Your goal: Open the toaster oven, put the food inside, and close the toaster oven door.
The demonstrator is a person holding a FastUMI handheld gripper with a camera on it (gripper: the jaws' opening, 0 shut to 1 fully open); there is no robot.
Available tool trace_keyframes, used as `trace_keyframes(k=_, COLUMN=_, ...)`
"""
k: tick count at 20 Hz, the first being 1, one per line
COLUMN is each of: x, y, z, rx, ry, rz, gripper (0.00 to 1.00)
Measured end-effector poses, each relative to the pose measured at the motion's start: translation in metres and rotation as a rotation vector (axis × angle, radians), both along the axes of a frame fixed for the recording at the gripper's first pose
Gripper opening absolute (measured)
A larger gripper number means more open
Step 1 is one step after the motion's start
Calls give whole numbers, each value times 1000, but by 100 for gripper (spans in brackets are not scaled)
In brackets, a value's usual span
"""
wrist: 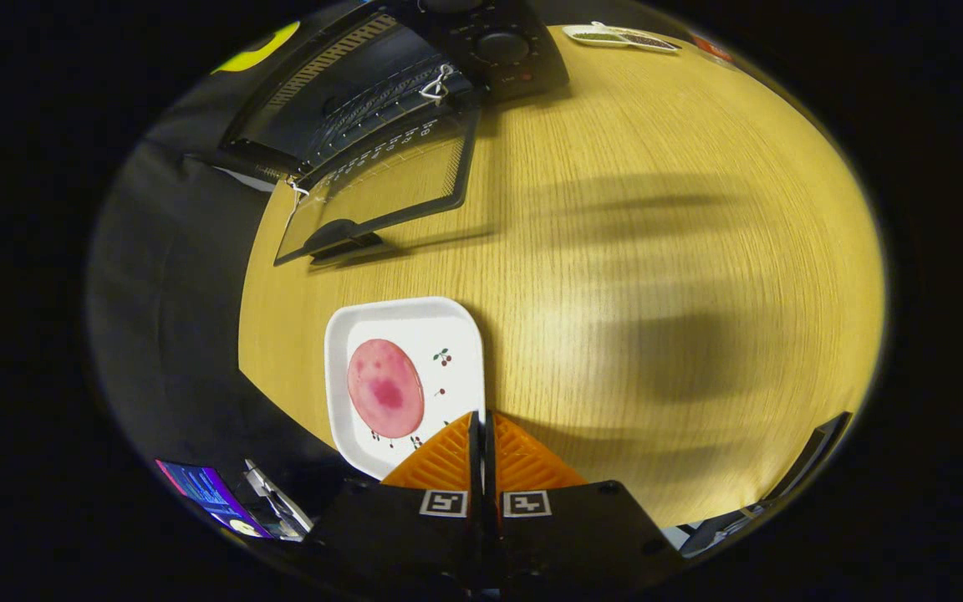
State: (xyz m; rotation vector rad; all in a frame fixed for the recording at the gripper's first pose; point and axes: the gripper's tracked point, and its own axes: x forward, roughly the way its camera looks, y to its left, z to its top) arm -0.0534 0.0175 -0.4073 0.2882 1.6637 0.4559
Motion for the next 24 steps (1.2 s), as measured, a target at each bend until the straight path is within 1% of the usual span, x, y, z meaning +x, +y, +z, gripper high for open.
trace_keyframes(k=2, x=-3, y=6, z=3, rx=33, ry=12, rz=-6, gripper=2)
trace_keyframes(k=4, x=-4, y=13, z=11, rx=76, ry=21, rz=-31, gripper=2)
trace_keyframes(k=8, x=-5, y=19, z=22, rx=114, ry=18, rz=-48, gripper=2)
trace_keyframes(k=12, x=-2, y=33, z=41, rx=177, ry=13, rz=-101, gripper=2)
trace_keyframes(k=16, x=9, y=52, z=61, rx=225, ry=-3, rz=-186, gripper=2)
trace_keyframes(k=22, x=44, y=71, z=75, rx=218, ry=-100, rz=-349, gripper=2)
trace_keyframes(k=24, x=57, y=78, z=79, rx=223, ry=-123, rz=-419, gripper=1)
